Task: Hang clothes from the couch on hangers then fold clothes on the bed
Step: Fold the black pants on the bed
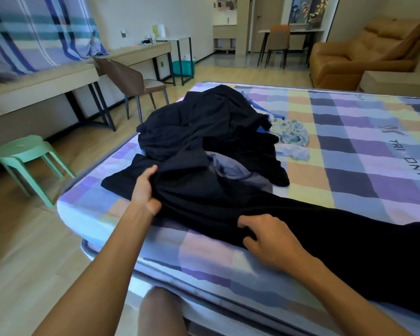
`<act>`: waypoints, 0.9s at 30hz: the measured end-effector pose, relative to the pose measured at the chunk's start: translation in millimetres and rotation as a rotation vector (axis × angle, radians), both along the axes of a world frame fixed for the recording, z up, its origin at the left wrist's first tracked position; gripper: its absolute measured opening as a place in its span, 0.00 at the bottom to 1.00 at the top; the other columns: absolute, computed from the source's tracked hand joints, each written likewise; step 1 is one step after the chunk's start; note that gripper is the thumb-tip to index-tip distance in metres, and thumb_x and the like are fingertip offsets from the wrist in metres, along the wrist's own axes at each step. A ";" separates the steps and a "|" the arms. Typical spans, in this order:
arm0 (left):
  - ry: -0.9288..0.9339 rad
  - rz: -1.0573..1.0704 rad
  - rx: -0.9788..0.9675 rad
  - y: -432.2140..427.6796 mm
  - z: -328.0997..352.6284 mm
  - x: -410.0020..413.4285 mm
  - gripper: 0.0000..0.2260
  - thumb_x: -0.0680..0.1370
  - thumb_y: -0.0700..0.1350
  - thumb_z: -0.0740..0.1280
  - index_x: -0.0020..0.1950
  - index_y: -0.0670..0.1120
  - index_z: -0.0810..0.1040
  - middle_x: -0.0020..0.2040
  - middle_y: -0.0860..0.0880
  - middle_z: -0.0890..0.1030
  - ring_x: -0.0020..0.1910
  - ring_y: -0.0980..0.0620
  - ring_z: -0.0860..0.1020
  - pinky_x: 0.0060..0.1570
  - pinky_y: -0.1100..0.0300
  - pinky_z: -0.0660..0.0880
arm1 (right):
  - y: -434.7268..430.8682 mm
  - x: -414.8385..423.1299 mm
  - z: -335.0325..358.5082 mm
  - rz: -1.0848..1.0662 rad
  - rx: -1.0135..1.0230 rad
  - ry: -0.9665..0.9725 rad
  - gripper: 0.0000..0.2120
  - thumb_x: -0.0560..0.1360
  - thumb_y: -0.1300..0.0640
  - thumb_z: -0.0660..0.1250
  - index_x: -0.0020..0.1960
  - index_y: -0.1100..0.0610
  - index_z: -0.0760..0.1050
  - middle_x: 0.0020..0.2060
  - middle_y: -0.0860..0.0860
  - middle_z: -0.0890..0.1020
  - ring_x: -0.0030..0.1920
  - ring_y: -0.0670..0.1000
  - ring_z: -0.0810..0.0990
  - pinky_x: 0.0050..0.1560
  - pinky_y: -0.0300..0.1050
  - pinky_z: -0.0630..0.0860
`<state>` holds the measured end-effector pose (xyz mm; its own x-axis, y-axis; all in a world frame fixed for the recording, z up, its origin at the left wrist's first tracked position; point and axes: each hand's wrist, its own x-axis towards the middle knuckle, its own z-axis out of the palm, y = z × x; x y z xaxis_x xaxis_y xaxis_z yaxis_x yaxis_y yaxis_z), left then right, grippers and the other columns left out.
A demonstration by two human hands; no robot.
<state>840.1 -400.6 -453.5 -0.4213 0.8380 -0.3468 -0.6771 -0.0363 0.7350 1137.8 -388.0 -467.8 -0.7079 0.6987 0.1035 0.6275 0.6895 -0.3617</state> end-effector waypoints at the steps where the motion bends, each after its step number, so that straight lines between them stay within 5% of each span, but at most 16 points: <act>1: 0.108 -0.071 -0.114 -3.8 -4.4 -12.0 0.10 0.79 0.46 0.68 0.55 0.42 0.83 0.52 0.41 0.86 0.45 0.44 0.85 0.55 0.50 0.80 | 0.5 -1.9 -3.8 0.001 -0.010 -0.023 0.06 0.70 0.57 0.64 0.44 0.52 0.67 0.34 0.50 0.74 0.37 0.57 0.74 0.37 0.54 0.72; 4: 0.534 -0.303 -0.329 -8.4 -13.5 -31.5 0.17 0.70 0.43 0.78 0.57 0.39 0.84 0.55 0.38 0.85 0.53 0.40 0.84 0.60 0.46 0.79 | 1.2 8.9 -7.7 -0.040 -0.030 -0.061 0.07 0.71 0.56 0.64 0.42 0.50 0.65 0.34 0.49 0.74 0.36 0.55 0.73 0.36 0.51 0.70; 9: 1.634 -0.347 -0.688 4.8 -13.9 -33.9 0.32 0.68 0.51 0.78 0.68 0.51 0.70 0.60 0.48 0.78 0.59 0.41 0.79 0.55 0.49 0.77 | 1.5 6.6 -7.1 -0.063 -0.032 -0.084 0.06 0.72 0.55 0.64 0.44 0.47 0.67 0.36 0.48 0.76 0.40 0.55 0.75 0.37 0.50 0.68; 13: 2.060 -0.191 -0.534 19.7 -17.8 -11.6 0.22 0.74 0.42 0.67 0.67 0.50 0.68 0.60 0.45 0.76 0.54 0.35 0.79 0.45 0.46 0.74 | -0.2 3.1 -13.2 -0.104 -0.026 -0.066 0.06 0.73 0.54 0.64 0.44 0.46 0.68 0.36 0.47 0.77 0.41 0.54 0.77 0.37 0.49 0.69; 15: 1.794 -0.179 -0.460 29.4 -21.2 -17.0 0.17 0.74 0.41 0.62 0.62 0.49 0.75 0.57 0.44 0.80 0.54 0.35 0.79 0.49 0.45 0.76 | 0.4 3.2 -14.2 -0.115 -0.025 -0.064 0.05 0.73 0.53 0.64 0.45 0.46 0.68 0.37 0.47 0.77 0.40 0.53 0.77 0.38 0.49 0.71; 18: 0.742 -0.041 -0.206 41.7 -1.8 -27.2 0.14 0.77 0.40 0.60 0.57 0.43 0.82 0.56 0.42 0.84 0.57 0.39 0.82 0.57 0.46 0.80 | 1.0 4.0 -12.8 -0.107 -0.027 -0.072 0.06 0.74 0.51 0.65 0.47 0.45 0.68 0.37 0.47 0.76 0.40 0.52 0.76 0.37 0.48 0.69; 20: 0.293 0.053 -0.039 46.6 20.0 -39.6 0.14 0.83 0.46 0.60 0.61 0.42 0.81 0.57 0.42 0.85 0.55 0.43 0.84 0.50 0.50 0.83 | 1.4 4.6 -10.8 -0.105 -0.025 -0.076 0.08 0.75 0.50 0.66 0.50 0.44 0.68 0.39 0.47 0.77 0.42 0.53 0.77 0.38 0.49 0.70; 22: 0.116 0.108 0.102 48.0 39.4 -63.0 0.21 0.84 0.58 0.59 0.63 0.43 0.80 0.56 0.42 0.85 0.54 0.44 0.84 0.45 0.52 0.83 | 0.3 5.1 -9.2 -0.109 -0.014 -0.060 0.09 0.76 0.51 0.68 0.53 0.43 0.69 0.39 0.45 0.77 0.44 0.53 0.79 0.38 0.48 0.69; 24: 0.093 0.159 0.151 46.5 48.8 -90.8 0.30 0.80 0.67 0.59 0.64 0.43 0.79 0.57 0.41 0.85 0.56 0.43 0.84 0.52 0.50 0.82 | -2.5 4.4 -7.4 -0.111 0.000 -0.063 0.13 0.75 0.52 0.68 0.57 0.42 0.71 0.39 0.42 0.75 0.46 0.52 0.80 0.38 0.46 0.67; 27: 0.097 0.265 -0.031 45.9 16.1 -145.5 0.30 0.76 0.67 0.66 0.66 0.45 0.80 0.57 0.43 0.85 0.54 0.44 0.85 0.50 0.49 0.82 | -6.4 1.9 -6.9 -0.127 0.023 -0.092 0.20 0.74 0.53 0.68 0.64 0.41 0.72 0.41 0.43 0.78 0.49 0.51 0.81 0.40 0.45 0.69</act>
